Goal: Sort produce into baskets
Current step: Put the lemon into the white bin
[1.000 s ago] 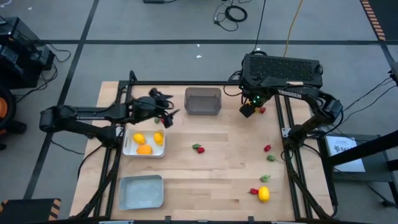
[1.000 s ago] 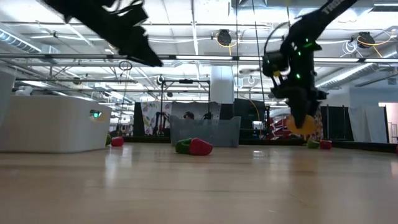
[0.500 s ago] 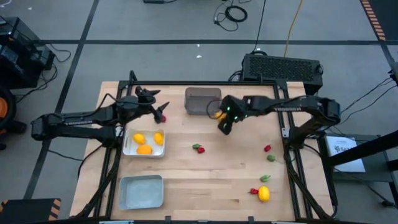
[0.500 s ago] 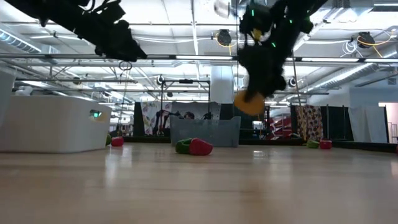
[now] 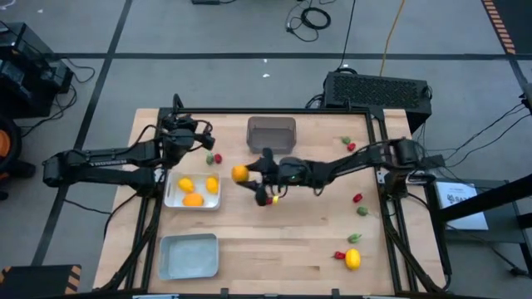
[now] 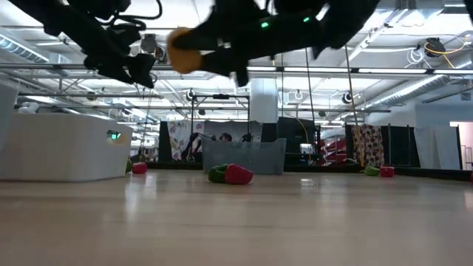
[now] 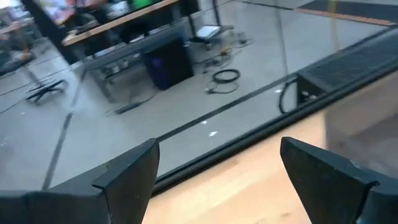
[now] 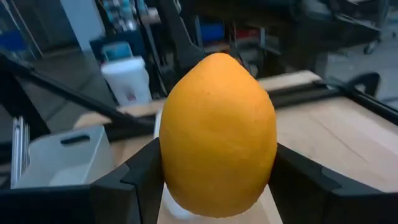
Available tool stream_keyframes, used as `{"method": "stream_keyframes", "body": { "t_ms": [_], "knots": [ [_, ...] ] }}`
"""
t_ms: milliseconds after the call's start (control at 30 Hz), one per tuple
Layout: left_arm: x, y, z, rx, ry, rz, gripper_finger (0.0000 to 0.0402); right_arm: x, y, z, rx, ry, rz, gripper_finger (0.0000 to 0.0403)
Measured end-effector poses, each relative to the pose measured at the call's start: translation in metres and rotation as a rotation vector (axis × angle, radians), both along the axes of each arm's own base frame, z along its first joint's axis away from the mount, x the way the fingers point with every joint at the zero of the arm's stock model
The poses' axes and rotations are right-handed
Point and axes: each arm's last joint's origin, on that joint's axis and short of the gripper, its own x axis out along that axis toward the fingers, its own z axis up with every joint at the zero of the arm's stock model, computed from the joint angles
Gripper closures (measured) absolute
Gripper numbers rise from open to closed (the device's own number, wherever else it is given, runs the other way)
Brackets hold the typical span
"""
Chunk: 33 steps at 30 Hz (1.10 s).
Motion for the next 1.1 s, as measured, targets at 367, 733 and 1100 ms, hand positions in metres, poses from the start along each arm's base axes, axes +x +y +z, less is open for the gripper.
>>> {"method": "stream_keyframes", "body": {
  "t_ms": [367, 733, 1100],
  "knots": [
    [-0.006, 0.007, -0.006, -0.033, 0.05, 0.05, 0.0061, 0.087, 0.017, -0.038, -0.034, -0.021, 0.031, 0.0179],
    [-0.007, 0.007, -0.007, -0.056, 0.058, 0.025, 0.0061, 0.136, 0.021, -0.067, -0.036, -0.025, 0.065, 0.0179],
    [-0.007, 0.007, -0.009, -0.083, 0.067, -0.012, 0.0061, 0.143, 0.026, -0.078, -0.09, -0.015, 0.123, 0.0162]
  ]
}}
